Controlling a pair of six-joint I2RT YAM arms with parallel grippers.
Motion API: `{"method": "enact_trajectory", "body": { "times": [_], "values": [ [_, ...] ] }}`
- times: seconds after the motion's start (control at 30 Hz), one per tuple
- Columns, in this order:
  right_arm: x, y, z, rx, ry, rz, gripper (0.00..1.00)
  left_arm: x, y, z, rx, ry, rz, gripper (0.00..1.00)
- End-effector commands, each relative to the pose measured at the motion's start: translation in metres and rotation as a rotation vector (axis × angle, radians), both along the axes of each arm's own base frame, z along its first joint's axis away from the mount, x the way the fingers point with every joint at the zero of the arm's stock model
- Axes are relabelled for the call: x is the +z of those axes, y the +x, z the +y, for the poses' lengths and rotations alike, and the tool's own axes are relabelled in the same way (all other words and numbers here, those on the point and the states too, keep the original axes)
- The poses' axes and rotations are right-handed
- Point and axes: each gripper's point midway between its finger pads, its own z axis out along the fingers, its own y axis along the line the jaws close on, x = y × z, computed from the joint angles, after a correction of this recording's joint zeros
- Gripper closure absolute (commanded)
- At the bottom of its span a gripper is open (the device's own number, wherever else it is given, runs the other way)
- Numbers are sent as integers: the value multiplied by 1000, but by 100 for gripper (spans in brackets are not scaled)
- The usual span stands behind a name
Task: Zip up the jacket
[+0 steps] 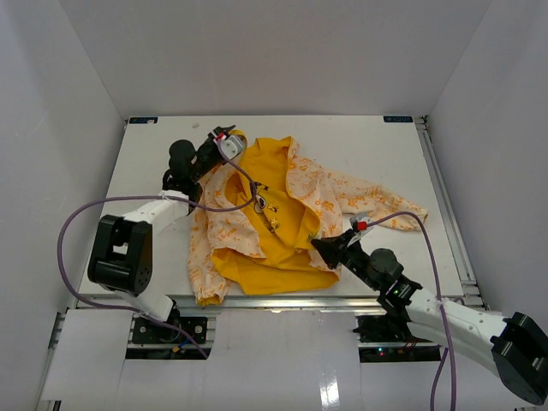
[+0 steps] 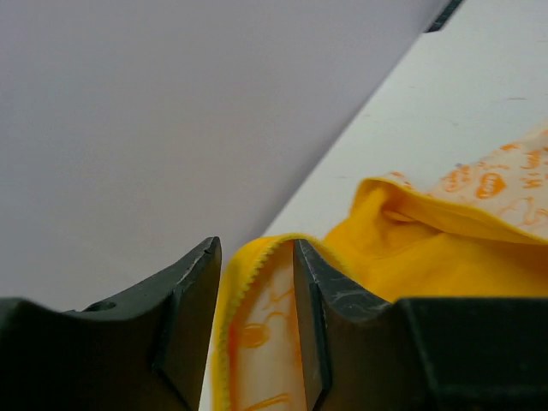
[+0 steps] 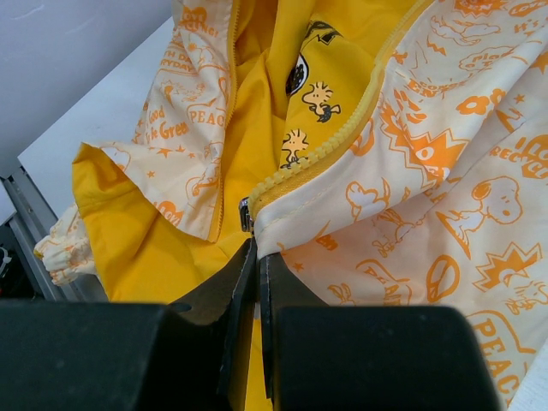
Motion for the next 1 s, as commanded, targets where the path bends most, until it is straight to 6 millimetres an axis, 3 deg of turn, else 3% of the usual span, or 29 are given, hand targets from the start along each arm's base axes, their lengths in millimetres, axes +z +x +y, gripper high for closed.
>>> {"method": "enact_trajectory", "body": {
  "times": [0.0, 0.03, 0.13, 0.17, 0.2, 0.27, 0.33, 0.5, 0.63, 0.73, 0.8, 0.97],
  "values": [
    [13, 5, -1, -20, 31, -47, 92, -10, -8, -41, -175, -39, 97, 45],
    [13, 5, -1, -16, 31, -47, 92, -13, -8, -45, -173, -46, 113, 43],
    [13, 4, 1, -6, 32, -44, 92, 7, -7, -41, -134, -144, 130, 38],
    [14, 3, 2, -3, 35, -43, 92, 12, -5, -41, -124, -160, 148, 29],
    [14, 2, 2, 1, 38, -43, 91, 2, -2, -41, -114, -145, 218, 21],
    [17, 1, 3, 11, 46, -45, 92, 12, 11, -40, -67, -133, 267, 12],
    [20, 0, 3, 14, 55, -49, 91, 14, 22, -26, 40, -161, 290, 10],
    [21, -2, 1, 12, 64, -49, 91, 32, 25, 12, 256, -330, 335, 8],
    [21, -3, 2, 20, 68, -43, 91, 7, 47, 91, 527, -595, 666, 15],
    [21, -5, 3, 31, 72, -43, 91, -40, 45, 136, 603, -746, 829, 19],
    [22, -6, 3, 38, 76, -45, 91, -61, 38, 174, 662, -887, 876, 19],
    [19, -6, 3, 33, 69, -44, 91, -99, 22, 218, 694, -1106, 925, 19]
  ]
}}
